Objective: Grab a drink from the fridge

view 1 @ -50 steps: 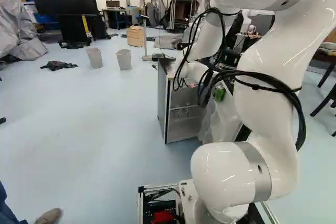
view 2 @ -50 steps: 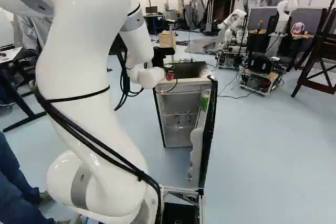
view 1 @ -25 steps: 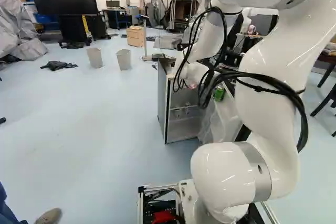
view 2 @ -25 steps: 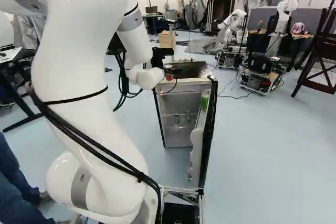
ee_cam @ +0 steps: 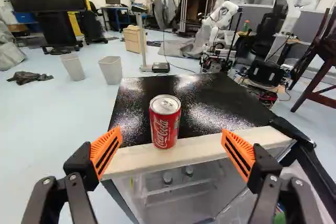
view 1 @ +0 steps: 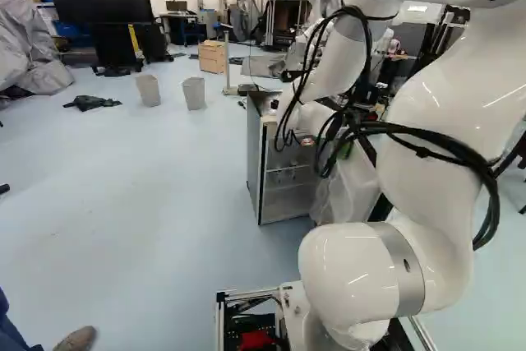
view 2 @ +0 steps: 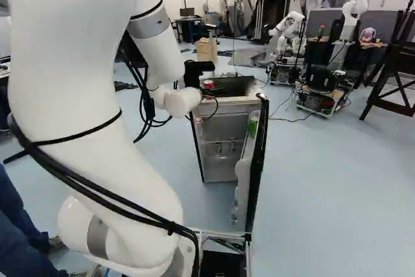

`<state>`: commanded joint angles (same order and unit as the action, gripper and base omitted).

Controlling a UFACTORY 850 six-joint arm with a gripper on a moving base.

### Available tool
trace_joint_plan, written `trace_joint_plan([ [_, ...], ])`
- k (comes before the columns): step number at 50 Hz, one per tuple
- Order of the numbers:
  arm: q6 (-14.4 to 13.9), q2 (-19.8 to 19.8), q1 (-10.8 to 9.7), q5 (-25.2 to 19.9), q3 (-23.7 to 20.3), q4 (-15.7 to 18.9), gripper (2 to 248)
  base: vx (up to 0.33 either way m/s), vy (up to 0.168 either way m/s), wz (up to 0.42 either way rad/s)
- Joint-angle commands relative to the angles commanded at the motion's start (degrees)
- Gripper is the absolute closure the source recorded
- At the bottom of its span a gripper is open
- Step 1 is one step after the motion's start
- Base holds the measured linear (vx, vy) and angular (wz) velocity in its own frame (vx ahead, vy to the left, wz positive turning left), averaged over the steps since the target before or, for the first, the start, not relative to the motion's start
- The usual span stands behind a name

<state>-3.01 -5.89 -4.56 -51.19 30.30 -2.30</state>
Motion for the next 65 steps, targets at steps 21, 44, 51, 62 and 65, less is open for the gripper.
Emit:
trace_joint_plan([
  [21,0.00,6.87,-3.39,0.04,-4.23,0.00,3,0.000,0.000,0.000],
  [44,0.00,11.92,-8.05,4.84,-5.96,-0.89,3,0.000,0.000,0.000],
  [51,0.00,12.63,-9.46,7.39,-5.67,-1.70,3,0.000,0.000,0.000],
  [62,0.00,13.19,-11.60,12.08,-4.70,-3.06,3,0.000,0.000,0.000],
  [65,0.00,13.30,-12.17,13.44,-4.40,-3.44,3,0.000,0.000,0.000],
])
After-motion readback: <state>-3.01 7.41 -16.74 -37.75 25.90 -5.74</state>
